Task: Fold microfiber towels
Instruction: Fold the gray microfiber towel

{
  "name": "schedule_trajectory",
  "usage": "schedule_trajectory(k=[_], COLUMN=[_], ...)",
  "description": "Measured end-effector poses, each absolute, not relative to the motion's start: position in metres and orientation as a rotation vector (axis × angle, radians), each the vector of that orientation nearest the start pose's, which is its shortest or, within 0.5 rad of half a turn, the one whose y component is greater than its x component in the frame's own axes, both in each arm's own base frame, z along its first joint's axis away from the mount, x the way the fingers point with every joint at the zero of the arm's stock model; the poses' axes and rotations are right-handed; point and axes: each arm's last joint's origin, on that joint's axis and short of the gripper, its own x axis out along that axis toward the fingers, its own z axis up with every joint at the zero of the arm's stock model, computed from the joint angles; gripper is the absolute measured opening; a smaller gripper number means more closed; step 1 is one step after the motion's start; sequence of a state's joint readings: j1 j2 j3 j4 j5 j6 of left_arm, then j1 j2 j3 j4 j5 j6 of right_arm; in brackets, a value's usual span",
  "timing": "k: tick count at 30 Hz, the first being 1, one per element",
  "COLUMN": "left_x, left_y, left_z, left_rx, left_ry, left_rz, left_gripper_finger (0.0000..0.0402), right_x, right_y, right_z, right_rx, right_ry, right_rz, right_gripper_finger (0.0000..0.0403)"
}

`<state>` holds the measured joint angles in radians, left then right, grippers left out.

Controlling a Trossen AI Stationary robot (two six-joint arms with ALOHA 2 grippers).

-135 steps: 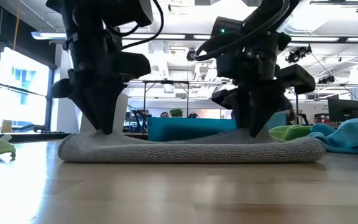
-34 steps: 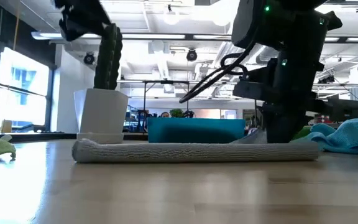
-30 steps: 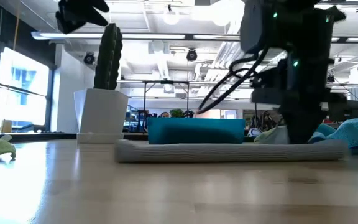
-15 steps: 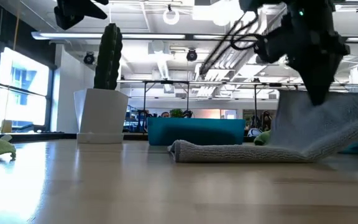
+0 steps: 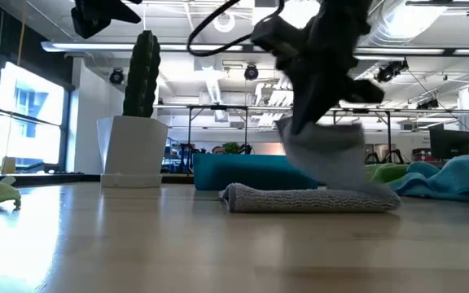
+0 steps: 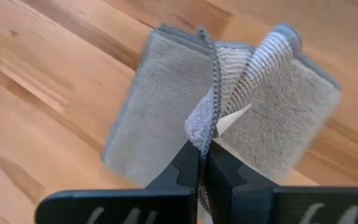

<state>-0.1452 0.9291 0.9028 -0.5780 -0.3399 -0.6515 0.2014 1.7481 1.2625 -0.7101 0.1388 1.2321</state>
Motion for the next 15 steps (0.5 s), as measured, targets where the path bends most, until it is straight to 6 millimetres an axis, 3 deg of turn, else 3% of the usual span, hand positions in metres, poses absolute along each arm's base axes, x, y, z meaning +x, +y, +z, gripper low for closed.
schedule_trajectory(k=[6,15], left_x=[0.186,0.184], left_y=[-0.019,-0.019], left_z=[0.314,0.316], left_rx=[-0.429,-0.332], left_ry=[0.529,0.542], left_rz=[0.309,0.244], left_gripper_finger=[0.0131,0.0131], right_x=[0.356,0.364], right_y=[0.066,0.075], right_z=[0.194,0.197], right_rx=[0.992,1.113], right_ry=[0.973,0.922], right_rz=[-0.702,-0.63], right_gripper_finger=[0.0,0.0])
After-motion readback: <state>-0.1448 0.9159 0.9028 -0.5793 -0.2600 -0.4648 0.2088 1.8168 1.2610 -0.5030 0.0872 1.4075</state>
